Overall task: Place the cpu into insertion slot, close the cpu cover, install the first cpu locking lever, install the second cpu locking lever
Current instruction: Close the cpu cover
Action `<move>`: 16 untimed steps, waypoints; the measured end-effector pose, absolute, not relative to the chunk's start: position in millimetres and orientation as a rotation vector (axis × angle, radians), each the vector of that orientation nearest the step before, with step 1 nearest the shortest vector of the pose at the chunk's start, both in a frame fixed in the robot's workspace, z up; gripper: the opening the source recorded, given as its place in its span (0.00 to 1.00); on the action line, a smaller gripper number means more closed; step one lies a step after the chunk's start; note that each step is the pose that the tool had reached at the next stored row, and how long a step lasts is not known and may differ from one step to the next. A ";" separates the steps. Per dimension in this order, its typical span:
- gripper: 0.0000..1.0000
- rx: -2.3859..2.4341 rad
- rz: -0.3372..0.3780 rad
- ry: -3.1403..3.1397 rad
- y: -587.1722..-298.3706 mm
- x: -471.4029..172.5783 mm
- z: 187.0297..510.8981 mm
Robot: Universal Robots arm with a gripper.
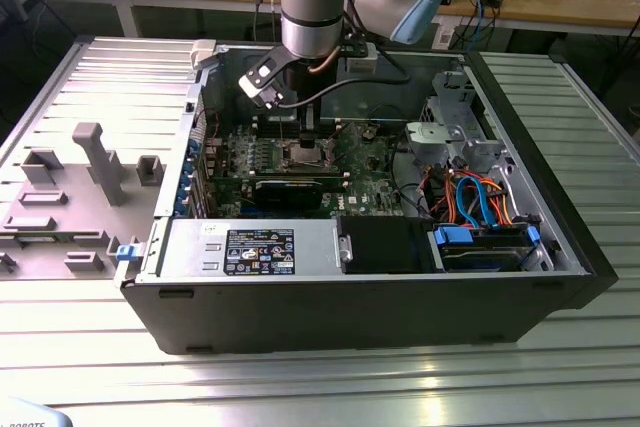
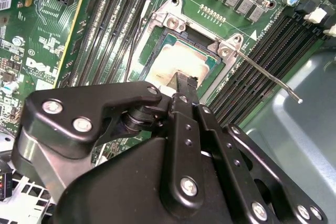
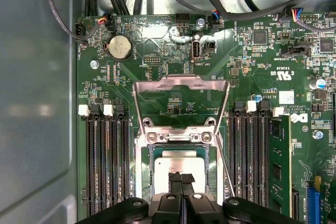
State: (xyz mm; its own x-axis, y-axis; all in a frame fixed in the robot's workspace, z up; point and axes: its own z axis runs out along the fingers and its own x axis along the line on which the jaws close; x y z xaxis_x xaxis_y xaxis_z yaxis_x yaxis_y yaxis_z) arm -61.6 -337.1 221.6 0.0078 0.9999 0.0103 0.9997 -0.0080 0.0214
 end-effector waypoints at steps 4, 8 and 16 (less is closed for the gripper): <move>0.11 2.224 0.035 2.207 -337.1 -61.6 222.8; 0.11 2.224 0.035 2.207 -337.1 -61.6 223.5; 0.11 2.224 0.035 2.207 -337.1 -61.6 226.1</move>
State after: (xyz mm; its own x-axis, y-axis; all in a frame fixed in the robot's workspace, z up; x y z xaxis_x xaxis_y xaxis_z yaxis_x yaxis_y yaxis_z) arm -61.6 -337.1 226.1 0.0078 0.9999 0.0101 0.9997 -0.0080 0.0215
